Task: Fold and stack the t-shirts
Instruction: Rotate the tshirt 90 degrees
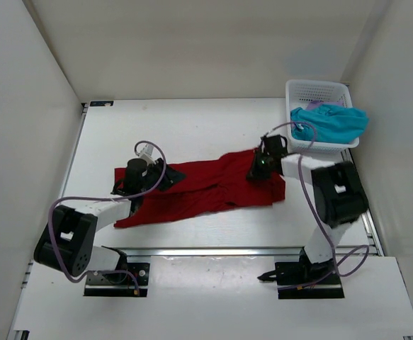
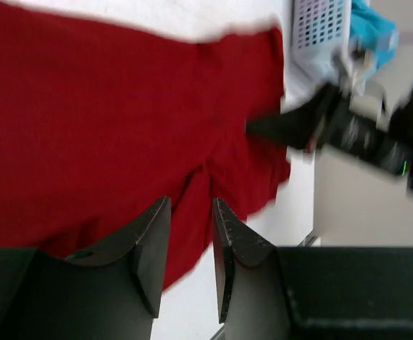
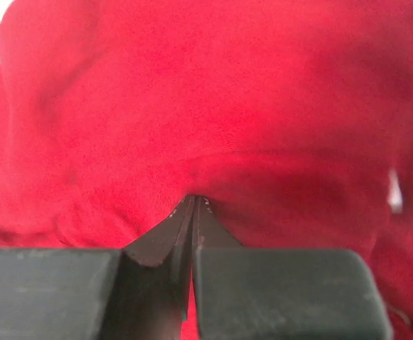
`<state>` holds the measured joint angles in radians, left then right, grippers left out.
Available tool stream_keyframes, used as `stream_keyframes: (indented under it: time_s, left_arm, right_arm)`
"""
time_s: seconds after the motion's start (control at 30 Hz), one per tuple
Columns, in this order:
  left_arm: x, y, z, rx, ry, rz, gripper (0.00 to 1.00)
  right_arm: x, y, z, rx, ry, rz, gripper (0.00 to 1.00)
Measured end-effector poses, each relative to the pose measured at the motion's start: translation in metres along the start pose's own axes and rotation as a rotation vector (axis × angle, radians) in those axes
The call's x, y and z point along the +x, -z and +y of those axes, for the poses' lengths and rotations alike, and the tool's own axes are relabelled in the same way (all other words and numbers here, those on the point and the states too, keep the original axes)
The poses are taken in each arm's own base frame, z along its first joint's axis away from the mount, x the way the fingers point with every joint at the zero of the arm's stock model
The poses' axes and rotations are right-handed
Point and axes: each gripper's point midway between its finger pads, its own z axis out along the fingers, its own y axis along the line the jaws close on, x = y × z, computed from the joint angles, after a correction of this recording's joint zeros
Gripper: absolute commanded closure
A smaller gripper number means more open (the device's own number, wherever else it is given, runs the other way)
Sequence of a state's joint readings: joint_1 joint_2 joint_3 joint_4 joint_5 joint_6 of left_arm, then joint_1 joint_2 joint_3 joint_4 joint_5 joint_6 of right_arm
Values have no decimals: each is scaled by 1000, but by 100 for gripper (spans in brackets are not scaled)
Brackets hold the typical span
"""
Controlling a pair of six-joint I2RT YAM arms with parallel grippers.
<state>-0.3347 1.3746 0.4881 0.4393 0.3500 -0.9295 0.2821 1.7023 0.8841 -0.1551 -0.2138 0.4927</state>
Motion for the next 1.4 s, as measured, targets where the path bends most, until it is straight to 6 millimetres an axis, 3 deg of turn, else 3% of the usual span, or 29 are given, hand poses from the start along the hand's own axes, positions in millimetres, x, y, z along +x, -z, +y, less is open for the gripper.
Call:
stream_keyframes:
  time_s: [0.1,0.23,0.3,0.33,0.4,0.47,0.53,0.6,0.7,0.77,0.8,0.87,0.97,1.0,1.1,1.17,1.23,1.33,1.4]
  left_arm:
    - [5,13,5,-14,-17,8,59]
    - [-11,27,-4,8,-51,-41,57]
    - [-17,34,-6,11,-68,-55,57]
    - [-19,37,-4,3,-72,-61,57]
    - [-21,42,0,-11,-81,-68,55]
    - [-19,48,6,-27,-85,-72,54]
    - [-16,51,13,-48,-80,-71,55]
    - [-12,52,19,-66,-78,-58,60]
    - [-7,52,26,-93,-84,-36,67]
    - [-6,53,29,-103,-86,-33,70]
    - [-7,55,29,-107,-90,-36,71]
    - [-12,59,30,-112,-98,-52,70]
    - [-17,66,28,-116,-118,-76,67]
    - [-18,68,28,-117,-121,-80,66]
    - [-20,72,30,-126,-128,-85,65]
    - [-20,74,31,-134,-126,-84,64]
    - [-20,75,31,-136,-127,-87,65]
    - [-21,77,28,-128,-132,-95,65]
    - [-22,78,26,-122,-135,-100,64]
  right_arm:
    - [-55,-37,24,-48,-13,18,100]
    - [-156,-120,72,-170,25,-18,97]
    - [-211,-140,105,-306,43,-112,98]
    - [-220,-147,110,-339,45,-145,97]
    - [-215,-143,110,-334,39,-124,93]
    - [-214,-122,114,-304,72,-111,83]
    - [-224,-90,124,-288,118,-142,70]
    - [-227,-38,138,-286,177,-201,59]
    - [-212,57,169,-348,245,-315,59]
    - [-193,108,190,-423,290,-414,61]
    - [-175,124,197,-457,304,-439,61]
    - [-131,128,208,-517,327,-432,61]
    - [-53,94,219,-572,344,-308,59]
    - [-24,69,218,-566,343,-232,59]
    - [59,1,194,-472,321,11,57]
    - [94,-22,182,-415,315,108,56]
    - [99,-27,193,-427,313,115,54]
    - [90,-36,214,-449,302,90,54]
    - [87,-46,220,-448,286,87,68]
